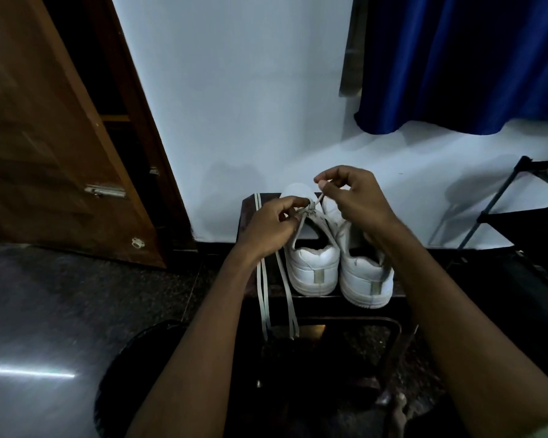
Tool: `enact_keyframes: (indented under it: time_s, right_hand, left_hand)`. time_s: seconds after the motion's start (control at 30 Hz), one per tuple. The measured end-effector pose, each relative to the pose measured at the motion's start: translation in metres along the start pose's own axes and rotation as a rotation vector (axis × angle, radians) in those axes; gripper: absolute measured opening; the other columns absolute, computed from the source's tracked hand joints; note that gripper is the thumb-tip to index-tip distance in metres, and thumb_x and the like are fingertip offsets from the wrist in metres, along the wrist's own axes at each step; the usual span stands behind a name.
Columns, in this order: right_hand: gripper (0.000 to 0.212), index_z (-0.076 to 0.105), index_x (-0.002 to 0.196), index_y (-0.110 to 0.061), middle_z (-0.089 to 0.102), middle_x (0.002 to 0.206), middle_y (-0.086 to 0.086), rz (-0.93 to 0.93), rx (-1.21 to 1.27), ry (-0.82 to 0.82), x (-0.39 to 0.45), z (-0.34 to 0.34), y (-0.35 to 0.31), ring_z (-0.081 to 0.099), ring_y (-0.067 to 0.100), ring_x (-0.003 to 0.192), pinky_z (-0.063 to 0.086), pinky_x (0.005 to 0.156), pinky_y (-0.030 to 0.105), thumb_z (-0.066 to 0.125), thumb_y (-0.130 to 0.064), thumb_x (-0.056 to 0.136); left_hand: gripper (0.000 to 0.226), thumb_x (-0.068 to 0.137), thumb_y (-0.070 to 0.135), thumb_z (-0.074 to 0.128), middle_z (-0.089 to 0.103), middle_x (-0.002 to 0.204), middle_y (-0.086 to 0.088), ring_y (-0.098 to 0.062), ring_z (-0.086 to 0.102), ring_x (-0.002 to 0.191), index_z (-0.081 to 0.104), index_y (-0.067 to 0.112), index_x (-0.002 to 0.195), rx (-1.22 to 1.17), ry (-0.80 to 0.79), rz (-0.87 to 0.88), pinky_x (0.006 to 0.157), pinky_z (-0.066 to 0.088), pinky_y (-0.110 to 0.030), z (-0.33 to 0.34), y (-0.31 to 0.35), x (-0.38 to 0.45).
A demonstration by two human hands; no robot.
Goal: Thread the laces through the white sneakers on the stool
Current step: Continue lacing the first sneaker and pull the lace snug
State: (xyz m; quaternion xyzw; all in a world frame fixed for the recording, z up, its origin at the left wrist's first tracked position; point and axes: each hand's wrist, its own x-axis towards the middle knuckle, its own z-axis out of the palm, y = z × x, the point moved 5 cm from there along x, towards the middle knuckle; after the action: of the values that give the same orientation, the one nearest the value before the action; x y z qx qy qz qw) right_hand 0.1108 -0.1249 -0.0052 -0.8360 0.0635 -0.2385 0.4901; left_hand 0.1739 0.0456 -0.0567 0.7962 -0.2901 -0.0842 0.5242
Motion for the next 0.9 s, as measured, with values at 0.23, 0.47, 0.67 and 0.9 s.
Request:
enact_keyframes:
  time_s: [0.23, 0.47, 0.67, 0.9]
  right_hand:
    - [0.017, 0.078, 0.082, -0.023, 0.071, 0.071, -0.008, -0.079, -0.431, -0.130, -0.001, 0.018, 0.003, 0.067, 0.011, 0.072, 0.054, 0.071, 0.034, 0.076, -0.040, 0.085]
    - [0.020, 0.077, 0.082, -0.017, 0.075, 0.072, 0.001, 0.023, -0.257, -0.077, 0.003, 0.017, 0.011, 0.071, 0.020, 0.072, 0.057, 0.072, 0.039, 0.065, -0.023, 0.097]
    - [0.032, 0.073, 0.080, -0.015, 0.077, 0.093, 0.006, 0.171, 0.254, 0.105, 0.004, 0.003, 0.014, 0.066, 0.014, 0.077, 0.050, 0.067, 0.025, 0.052, -0.014, 0.104]
    - [0.031, 0.068, 0.095, -0.008, 0.061, 0.067, 0.005, 0.251, 0.660, 0.087, 0.001, -0.003, 0.006, 0.063, 0.023, 0.064, 0.057, 0.072, 0.034, 0.045, -0.023, 0.111]
  left_hand:
    - [0.037, 0.100, 0.006, 0.060, 0.059, 0.109, 0.002, -0.001, 0.059, 0.100, 0.073, 0.034, 0.121, 0.213, 0.136, 0.206, 0.088, 0.041, -0.007, -0.002, 0.014, -0.001]
    - [0.029, 0.098, 0.007, 0.066, 0.068, 0.120, 0.007, -0.010, 0.071, 0.095, 0.069, 0.027, 0.119, 0.085, 0.078, 0.136, 0.082, 0.056, -0.021, -0.004, 0.007, 0.000]
    - [0.022, 0.095, 0.016, 0.073, 0.075, 0.098, 0.012, -0.005, 0.073, 0.081, 0.077, 0.022, 0.116, 0.219, 0.130, 0.095, 0.070, 0.049, -0.009, -0.011, 0.003, -0.001]
    - [0.024, 0.095, 0.008, 0.068, 0.078, 0.088, 0.009, -0.004, 0.073, 0.077, 0.080, 0.024, 0.106, 0.147, 0.263, 0.066, 0.077, 0.056, -0.020, -0.023, -0.001, 0.001]
